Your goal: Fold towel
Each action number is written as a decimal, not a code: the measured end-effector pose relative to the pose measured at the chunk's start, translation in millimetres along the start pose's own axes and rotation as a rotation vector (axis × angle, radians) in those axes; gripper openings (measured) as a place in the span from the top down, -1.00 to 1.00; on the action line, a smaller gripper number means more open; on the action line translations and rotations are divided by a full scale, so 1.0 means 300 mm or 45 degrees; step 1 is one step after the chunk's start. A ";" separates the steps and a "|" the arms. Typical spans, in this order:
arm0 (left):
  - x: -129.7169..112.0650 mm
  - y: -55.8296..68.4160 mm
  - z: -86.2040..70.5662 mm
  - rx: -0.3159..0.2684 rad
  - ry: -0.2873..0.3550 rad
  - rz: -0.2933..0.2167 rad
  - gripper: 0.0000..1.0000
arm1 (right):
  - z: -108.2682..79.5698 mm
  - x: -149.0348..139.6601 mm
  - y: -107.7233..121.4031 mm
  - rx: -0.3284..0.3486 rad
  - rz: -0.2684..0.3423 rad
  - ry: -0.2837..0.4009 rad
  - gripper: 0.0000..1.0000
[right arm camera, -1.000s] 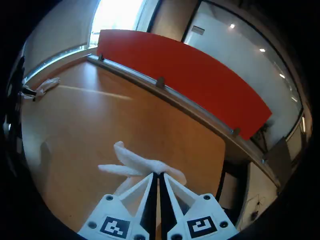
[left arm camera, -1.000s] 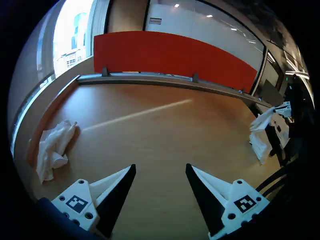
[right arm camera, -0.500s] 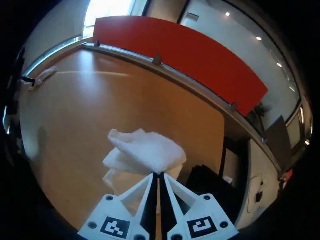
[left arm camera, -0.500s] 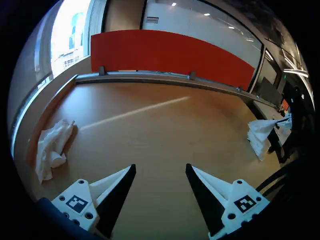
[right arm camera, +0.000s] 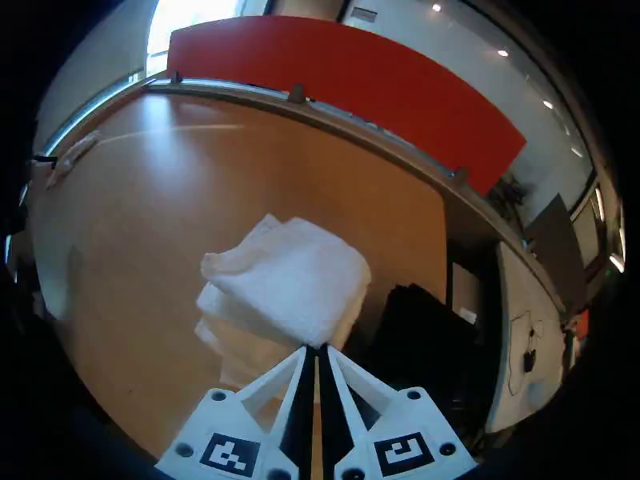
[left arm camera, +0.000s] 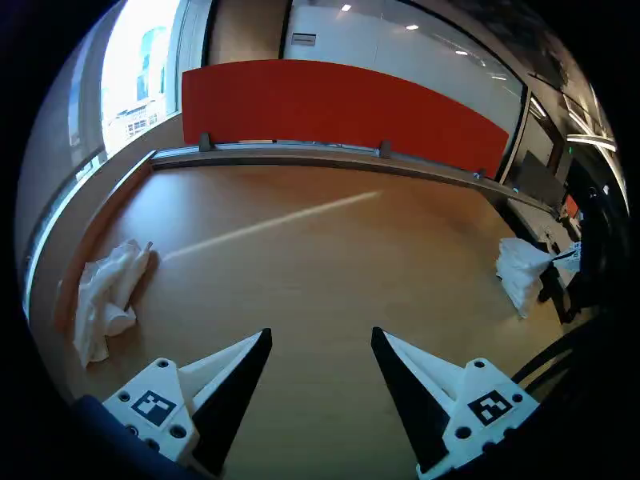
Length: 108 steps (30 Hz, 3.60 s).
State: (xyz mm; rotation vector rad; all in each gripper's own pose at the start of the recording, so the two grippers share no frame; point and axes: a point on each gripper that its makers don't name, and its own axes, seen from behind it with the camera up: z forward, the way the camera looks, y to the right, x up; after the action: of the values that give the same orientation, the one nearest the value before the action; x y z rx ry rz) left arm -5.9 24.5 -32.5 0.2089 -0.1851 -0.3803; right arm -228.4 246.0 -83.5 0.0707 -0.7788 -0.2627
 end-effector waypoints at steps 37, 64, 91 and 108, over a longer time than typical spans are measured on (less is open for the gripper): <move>-0.053 -0.050 -0.051 0.059 -0.020 0.010 -0.84 | 0.206 -0.284 0.024 -0.050 0.228 -0.194 0.92; -0.017 -0.072 -0.052 0.032 0.025 0.001 -0.84 | 0.064 -0.183 -0.036 -0.076 0.185 -0.041 -0.83; 0.143 -0.129 -0.048 0.045 0.219 0.004 -0.84 | -0.069 0.190 -0.074 -0.225 0.428 0.571 -1.00; 0.284 -0.143 -0.035 0.087 0.379 0.050 -0.84 | -0.217 0.451 -0.101 -0.301 0.510 0.983 -1.00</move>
State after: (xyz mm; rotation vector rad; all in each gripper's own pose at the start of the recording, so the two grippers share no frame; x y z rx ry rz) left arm 59.1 -45.5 -40.9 0.3254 0.0909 -0.2997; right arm -96.9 179.4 -42.1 -0.1991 0.0180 0.0641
